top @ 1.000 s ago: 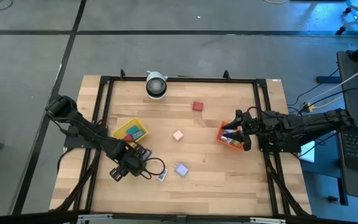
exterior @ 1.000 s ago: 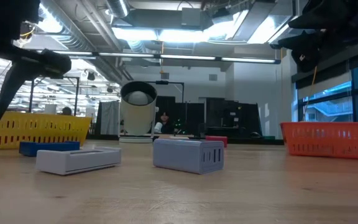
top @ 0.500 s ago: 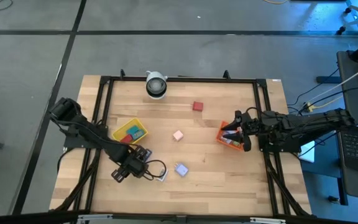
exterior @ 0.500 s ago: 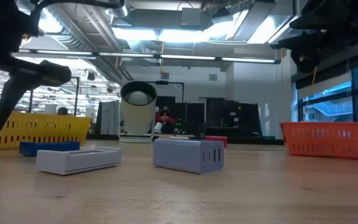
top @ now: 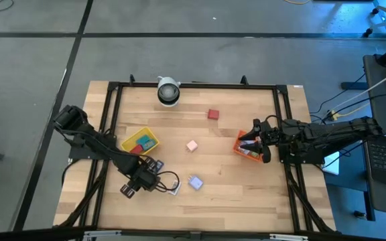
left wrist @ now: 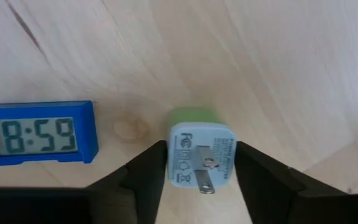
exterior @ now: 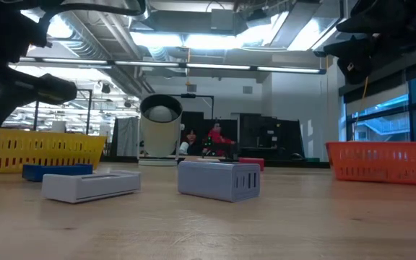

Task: Pick & Place Office items
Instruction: Put the green charger adapter into the orange basket

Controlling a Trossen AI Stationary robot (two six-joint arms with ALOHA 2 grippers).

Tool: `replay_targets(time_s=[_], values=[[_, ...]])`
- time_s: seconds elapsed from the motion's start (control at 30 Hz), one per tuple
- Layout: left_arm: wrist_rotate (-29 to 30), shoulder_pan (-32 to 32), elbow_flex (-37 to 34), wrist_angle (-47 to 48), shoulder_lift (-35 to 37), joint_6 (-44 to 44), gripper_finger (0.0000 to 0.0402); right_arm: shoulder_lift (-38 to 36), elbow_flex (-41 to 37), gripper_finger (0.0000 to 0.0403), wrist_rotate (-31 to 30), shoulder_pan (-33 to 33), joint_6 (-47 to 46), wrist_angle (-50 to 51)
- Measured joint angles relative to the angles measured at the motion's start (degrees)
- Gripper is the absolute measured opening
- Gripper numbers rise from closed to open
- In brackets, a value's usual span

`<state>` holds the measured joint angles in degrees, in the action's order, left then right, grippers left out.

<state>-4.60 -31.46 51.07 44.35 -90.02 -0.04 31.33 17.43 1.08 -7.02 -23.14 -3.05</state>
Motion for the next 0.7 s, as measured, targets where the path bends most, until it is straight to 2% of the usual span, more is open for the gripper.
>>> replay_targets(time_s=[0.17, 0.3, 0.53, 0.7], values=[[-0.01, 0.00, 0.00, -1.08, 0.02, -0.78, 0.0145, 0.00, 0.00, 0.0187, 0.02, 0.02, 0.02, 0.00], [0.21, 0.00, 0.00, -1.11, 0.02, -1.84, 0.0145, 0.00, 0.00, 0.0187, 0.02, 0.01, 0.04, 0.00], [0.38, 0.57, 0.08, -1.11, 0.04, -8.62, 0.0145, 0.00, 0.00, 0.0187, 1.51, -0.01, 0.19, 0.00], [1.12, 3.38, 3.50, 1.57, 0.27, -12.72, 0.0145, 0.00, 0.00, 0.0187, 1.46, -0.01, 3.15, -1.82]])
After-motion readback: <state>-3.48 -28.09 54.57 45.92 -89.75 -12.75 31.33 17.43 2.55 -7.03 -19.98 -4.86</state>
